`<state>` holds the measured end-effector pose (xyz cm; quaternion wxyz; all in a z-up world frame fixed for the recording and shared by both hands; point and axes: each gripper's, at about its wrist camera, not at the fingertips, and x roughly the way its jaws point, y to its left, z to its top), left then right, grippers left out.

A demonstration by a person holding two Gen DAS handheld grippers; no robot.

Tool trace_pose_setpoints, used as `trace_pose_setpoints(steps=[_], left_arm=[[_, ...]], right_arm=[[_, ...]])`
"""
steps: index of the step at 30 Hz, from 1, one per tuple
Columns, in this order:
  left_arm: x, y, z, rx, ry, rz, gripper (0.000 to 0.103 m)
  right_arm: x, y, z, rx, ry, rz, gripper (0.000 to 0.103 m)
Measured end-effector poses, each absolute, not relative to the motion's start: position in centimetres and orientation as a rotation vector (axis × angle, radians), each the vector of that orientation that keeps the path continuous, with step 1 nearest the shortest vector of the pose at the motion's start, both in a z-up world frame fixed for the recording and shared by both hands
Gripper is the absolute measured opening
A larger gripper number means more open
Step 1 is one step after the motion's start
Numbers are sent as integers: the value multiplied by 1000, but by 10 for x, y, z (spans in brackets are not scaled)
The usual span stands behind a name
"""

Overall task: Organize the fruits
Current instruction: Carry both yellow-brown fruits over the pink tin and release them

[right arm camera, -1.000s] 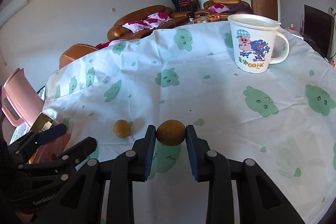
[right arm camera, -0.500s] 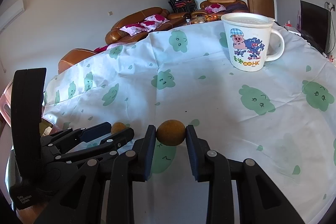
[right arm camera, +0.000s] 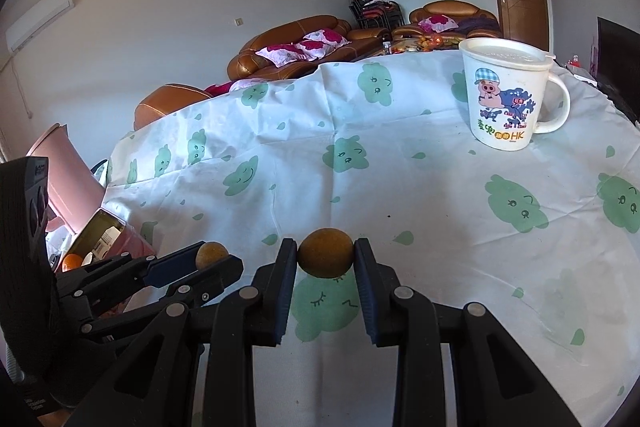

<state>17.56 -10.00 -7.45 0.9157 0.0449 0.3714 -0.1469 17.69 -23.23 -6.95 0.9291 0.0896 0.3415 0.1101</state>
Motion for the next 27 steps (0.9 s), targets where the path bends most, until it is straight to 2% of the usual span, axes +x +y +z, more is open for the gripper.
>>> trace_pose_setpoints(steps=[13, 27], left_arm=[[145, -89, -54, 89, 584, -264, 28], [122, -70, -49, 43, 535, -249, 28]], right_arm=[[158, -226, -56, 116, 594, 181, 31], [131, -218, -46, 76, 508, 135, 31]])
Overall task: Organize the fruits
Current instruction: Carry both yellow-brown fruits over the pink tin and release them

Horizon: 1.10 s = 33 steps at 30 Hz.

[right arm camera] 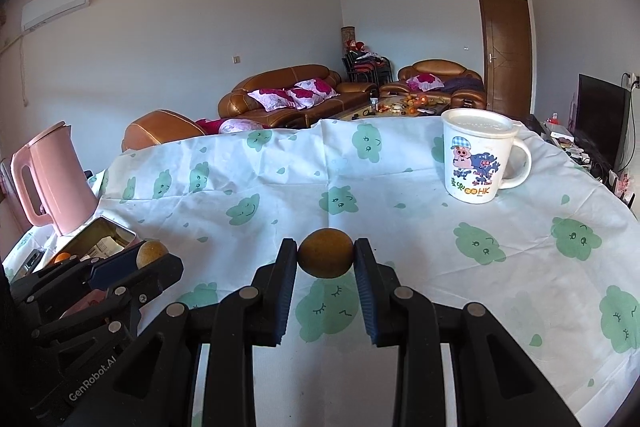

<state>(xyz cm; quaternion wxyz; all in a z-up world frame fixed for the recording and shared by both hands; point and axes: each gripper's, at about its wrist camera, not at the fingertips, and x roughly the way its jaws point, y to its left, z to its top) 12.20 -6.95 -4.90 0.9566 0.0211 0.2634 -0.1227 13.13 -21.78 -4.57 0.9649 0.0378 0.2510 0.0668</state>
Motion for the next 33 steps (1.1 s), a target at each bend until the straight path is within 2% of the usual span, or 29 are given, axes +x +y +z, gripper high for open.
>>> trace_pose_setpoints(steps=[14, 33], left_arm=[[100, -50, -45, 25, 493, -222, 28], [79, -26, -46, 26, 501, -170, 28]], right_arm=[[101, -178, -42, -22, 450, 173, 31], [85, -152, -42, -3, 457, 295, 31]])
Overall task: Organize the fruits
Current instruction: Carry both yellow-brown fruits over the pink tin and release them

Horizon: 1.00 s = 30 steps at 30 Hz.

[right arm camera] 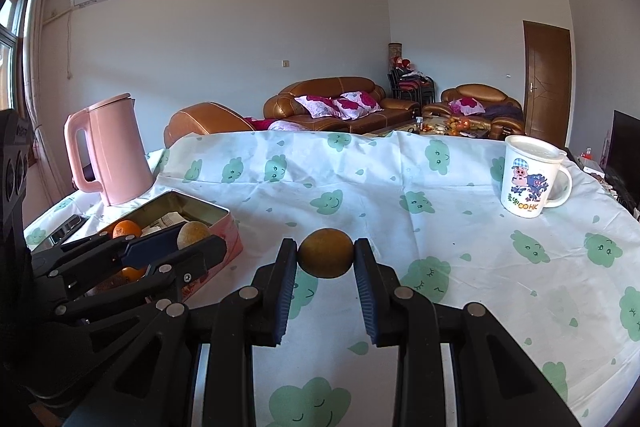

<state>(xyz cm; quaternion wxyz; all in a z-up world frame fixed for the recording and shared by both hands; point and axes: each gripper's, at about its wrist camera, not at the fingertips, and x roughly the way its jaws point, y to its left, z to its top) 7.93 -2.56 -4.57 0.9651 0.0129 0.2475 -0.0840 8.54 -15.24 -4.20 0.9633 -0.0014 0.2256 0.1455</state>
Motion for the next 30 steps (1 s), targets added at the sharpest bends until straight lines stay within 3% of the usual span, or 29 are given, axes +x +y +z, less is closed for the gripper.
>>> trace_pose_setpoints(steps=[30], left_arm=[[68, 59, -24, -9, 515, 12, 28]], right_arm=[[91, -83, 27, -46, 391, 510, 31]])
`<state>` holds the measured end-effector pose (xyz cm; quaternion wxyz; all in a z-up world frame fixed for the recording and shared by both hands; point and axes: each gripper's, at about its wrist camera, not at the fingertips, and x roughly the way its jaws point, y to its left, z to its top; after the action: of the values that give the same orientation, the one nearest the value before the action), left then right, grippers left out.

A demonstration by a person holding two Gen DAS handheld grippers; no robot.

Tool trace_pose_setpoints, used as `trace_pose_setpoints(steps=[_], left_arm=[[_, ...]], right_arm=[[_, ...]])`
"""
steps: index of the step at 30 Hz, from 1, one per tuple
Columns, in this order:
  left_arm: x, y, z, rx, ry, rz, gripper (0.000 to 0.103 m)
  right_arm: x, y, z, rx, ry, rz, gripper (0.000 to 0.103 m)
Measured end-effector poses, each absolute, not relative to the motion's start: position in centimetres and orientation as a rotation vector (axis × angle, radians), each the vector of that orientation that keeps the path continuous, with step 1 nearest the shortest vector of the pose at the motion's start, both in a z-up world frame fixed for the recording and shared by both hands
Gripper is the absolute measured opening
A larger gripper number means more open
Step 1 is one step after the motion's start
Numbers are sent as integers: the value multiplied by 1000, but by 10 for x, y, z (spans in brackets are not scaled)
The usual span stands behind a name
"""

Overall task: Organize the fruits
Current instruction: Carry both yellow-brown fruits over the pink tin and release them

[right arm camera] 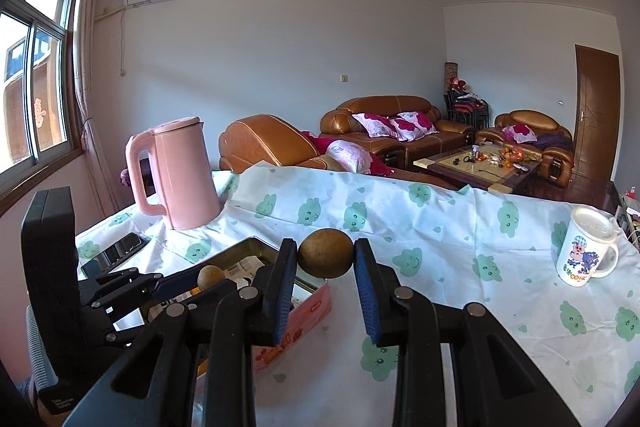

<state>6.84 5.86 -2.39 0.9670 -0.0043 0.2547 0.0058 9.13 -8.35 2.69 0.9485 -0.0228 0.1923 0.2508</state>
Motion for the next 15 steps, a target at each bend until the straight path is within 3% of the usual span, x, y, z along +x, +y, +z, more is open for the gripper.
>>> trace_pose_setpoints(steps=[15], left_arm=[[78, 107, -37, -46, 567, 71, 28]], right_arm=[[120, -17, -14, -92, 500, 585, 31]])
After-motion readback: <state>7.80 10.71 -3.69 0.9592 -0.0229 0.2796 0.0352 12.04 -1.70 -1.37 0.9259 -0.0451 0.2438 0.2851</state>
